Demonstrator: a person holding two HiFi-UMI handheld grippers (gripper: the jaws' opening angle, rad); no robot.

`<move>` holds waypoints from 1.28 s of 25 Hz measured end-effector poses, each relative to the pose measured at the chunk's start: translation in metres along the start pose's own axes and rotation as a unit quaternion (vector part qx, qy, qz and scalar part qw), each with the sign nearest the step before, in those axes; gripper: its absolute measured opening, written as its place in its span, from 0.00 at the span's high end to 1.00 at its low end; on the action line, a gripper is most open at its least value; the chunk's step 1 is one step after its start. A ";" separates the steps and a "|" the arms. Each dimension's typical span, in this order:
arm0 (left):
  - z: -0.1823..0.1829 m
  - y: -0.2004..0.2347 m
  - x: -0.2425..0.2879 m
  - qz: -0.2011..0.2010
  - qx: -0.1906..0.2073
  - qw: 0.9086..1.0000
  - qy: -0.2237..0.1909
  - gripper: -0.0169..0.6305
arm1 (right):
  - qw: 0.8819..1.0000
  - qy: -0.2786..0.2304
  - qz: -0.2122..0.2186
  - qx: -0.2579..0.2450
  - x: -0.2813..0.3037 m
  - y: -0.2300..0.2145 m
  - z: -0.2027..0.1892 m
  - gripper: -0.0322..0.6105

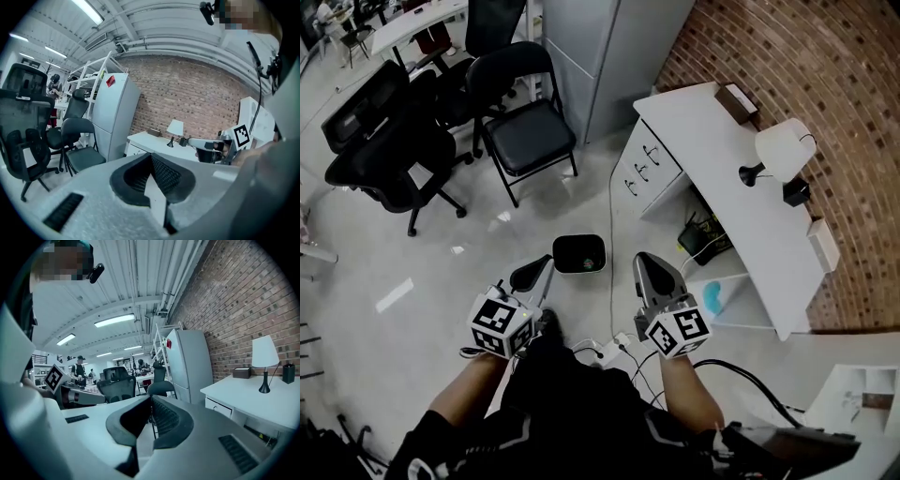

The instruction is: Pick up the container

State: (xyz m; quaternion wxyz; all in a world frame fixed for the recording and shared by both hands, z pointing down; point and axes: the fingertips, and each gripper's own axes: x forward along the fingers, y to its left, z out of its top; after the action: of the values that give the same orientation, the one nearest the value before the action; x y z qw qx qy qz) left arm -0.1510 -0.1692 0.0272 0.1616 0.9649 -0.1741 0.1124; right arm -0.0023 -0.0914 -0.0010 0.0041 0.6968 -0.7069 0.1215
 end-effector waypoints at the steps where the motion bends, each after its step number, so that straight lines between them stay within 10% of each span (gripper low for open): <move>1: 0.001 0.006 0.004 -0.006 -0.003 1.000 0.003 0.96 | 1.000 0.004 -0.006 0.001 0.006 -0.001 0.000 0.93; 15: -0.006 0.042 0.051 -0.046 -0.023 0.998 0.023 0.96 | 0.998 0.031 -0.054 0.028 0.038 -0.036 -0.016 0.93; 32: -0.043 -0.007 0.189 -0.043 -0.002 0.993 0.106 0.96 | 0.991 0.095 -0.051 0.078 0.047 -0.192 -0.099 0.93</move>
State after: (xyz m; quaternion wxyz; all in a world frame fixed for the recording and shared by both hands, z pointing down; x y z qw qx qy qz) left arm 0.0179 -0.2045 0.1168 0.1859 0.9537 -0.1150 0.2066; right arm 0.1695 -0.1203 0.1352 0.0232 0.7152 -0.6554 0.2417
